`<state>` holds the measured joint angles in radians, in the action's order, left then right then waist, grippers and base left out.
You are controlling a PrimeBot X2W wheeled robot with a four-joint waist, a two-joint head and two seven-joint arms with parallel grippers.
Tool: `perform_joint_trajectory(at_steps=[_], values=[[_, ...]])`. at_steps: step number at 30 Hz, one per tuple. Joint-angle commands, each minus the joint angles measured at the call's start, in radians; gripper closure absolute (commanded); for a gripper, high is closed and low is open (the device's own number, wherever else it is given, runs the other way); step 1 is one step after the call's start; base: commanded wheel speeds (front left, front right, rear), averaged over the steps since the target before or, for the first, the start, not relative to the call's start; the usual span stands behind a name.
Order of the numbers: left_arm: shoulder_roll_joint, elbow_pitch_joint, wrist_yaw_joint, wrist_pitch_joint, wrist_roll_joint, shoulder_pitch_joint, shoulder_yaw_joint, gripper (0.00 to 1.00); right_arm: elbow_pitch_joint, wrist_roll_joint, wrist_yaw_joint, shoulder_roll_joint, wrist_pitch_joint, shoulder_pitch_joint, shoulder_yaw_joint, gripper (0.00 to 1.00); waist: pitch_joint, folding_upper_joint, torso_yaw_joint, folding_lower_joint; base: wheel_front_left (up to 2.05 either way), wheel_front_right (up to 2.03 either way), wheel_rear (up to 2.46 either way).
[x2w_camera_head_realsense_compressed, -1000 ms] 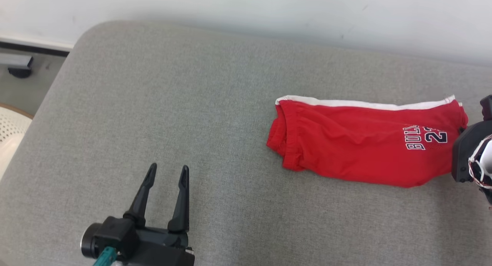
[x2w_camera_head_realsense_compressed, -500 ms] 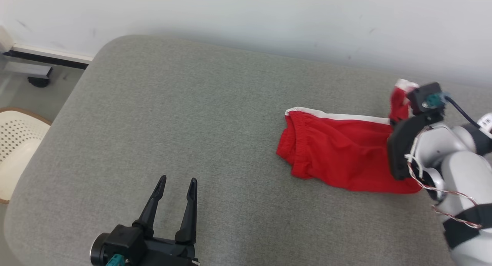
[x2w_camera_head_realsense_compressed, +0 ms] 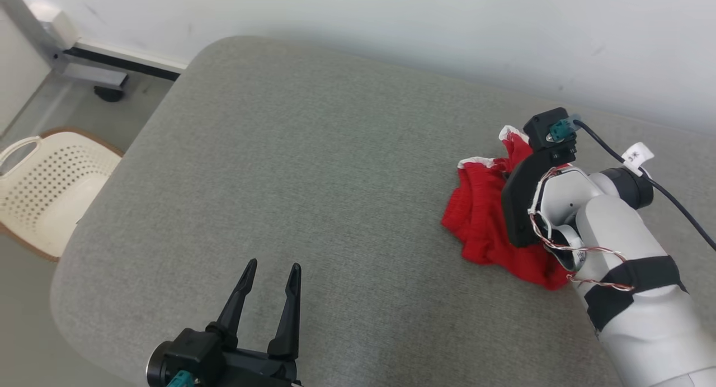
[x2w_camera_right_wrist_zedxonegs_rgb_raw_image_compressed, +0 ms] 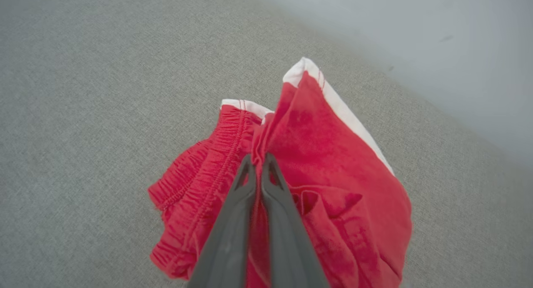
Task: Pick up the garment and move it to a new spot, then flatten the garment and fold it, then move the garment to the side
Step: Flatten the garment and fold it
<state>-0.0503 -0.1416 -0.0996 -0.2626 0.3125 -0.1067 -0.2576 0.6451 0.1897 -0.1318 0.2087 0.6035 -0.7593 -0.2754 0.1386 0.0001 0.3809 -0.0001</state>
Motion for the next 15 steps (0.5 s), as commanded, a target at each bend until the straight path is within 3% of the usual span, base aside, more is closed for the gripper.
perform_joint_trajectory(at_steps=[1,9,10,11,15], values=[[0.000,0.000,0.002,-0.002,0.008,-0.001,-0.001,0.00,0.005,-0.005,0.003,-0.006,-0.008,-0.012,-0.003,1.00,0.003,-0.0001,0.018,0.0001,0.00,0.00,0.00],[0.000,-0.002,0.007,-0.002,0.024,-0.009,-0.015,0.00,0.167,-0.001,0.003,-0.052,-0.066,-0.073,-0.017,1.00,0.010,-0.0001,0.053,0.0001,0.00,0.00,0.00],[0.000,-0.003,0.009,-0.002,0.023,-0.009,-0.016,0.00,0.182,-0.001,0.003,-0.056,-0.074,-0.079,-0.017,0.82,0.009,-0.0001,0.055,0.0001,0.00,0.00,0.00],[0.000,-0.004,0.009,-0.002,0.023,-0.008,-0.017,0.00,0.196,0.007,0.003,-0.062,-0.082,-0.083,-0.014,0.00,0.009,-0.0001,0.056,0.0001,0.00,0.00,0.00],[0.000,-0.006,0.011,-0.002,0.019,-0.002,-0.010,0.00,0.199,0.070,0.003,-0.082,-0.136,-0.105,-0.006,0.00,0.002,-0.0001,0.052,0.0001,0.00,0.00,0.00]])
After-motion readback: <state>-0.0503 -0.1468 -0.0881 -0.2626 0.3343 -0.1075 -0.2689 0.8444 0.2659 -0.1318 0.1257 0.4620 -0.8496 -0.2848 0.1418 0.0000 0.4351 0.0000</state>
